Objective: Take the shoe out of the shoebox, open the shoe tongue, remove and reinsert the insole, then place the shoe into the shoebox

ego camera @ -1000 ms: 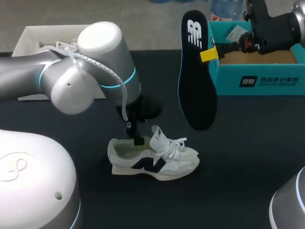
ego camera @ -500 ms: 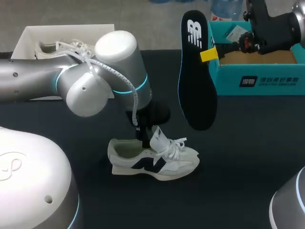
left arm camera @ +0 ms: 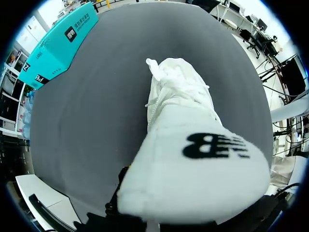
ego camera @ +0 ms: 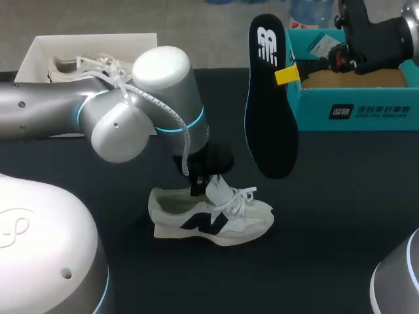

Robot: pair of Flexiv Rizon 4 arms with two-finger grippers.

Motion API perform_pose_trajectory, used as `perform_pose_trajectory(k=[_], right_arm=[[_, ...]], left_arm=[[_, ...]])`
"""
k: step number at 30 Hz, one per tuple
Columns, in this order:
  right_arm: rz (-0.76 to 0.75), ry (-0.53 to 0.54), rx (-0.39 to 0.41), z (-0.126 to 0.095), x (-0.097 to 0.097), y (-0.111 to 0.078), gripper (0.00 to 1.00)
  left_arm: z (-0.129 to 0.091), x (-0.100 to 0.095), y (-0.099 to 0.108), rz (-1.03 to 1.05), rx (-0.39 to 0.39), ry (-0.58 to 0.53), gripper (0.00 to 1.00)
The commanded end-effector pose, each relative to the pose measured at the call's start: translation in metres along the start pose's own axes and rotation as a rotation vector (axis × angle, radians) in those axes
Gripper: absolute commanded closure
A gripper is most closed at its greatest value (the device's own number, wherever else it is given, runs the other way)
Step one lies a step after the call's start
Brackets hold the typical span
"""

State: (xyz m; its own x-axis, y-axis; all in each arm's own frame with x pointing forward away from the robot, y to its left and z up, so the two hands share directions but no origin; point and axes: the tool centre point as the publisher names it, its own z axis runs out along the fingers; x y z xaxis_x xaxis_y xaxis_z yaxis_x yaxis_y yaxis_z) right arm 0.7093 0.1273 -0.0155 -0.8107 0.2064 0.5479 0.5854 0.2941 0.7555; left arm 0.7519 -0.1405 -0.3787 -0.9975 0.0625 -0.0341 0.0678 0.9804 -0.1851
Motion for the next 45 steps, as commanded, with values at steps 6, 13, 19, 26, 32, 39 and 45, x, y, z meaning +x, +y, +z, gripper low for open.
perform_pose_trajectory(k=[6,13,19,26,32,39,45], right_arm=[[0.001,0.0,0.002,0.001,-0.001,0.001,1.0],[0.001,0.0,0.002,0.001,-0.001,0.001,1.0],[0.001,0.0,0.002,0.001,-0.001,0.001,1.0],[0.001,0.0,0.002,0.001,-0.001,0.001,1.0],[0.001,0.0,0.002,0.001,-0.001,0.001,1.0],[0.001,0.0,0.002,0.001,-0.001,0.001,1.0],[0.001,0.0,0.002,0.001,-0.001,0.001,1.0]], left_arm=[[-0.001,0.0,-0.001,0.0,-0.004,-0.003,1.0],[-0.034,-0.008,-0.009,0.499,-0.018,0.186,1.0],[-0.045,-0.008,-0.014,0.953,-0.041,0.336,1.0],[-0.051,-0.01,-0.015,1.183,-0.149,0.227,1.0],[-0.051,-0.01,-0.015,1.183,-0.149,0.227,1.0],[-0.051,-0.01,-0.015,1.183,-0.149,0.227,1.0],[-0.05,-0.032,-0.013,1.268,-0.114,0.29,1.0]])
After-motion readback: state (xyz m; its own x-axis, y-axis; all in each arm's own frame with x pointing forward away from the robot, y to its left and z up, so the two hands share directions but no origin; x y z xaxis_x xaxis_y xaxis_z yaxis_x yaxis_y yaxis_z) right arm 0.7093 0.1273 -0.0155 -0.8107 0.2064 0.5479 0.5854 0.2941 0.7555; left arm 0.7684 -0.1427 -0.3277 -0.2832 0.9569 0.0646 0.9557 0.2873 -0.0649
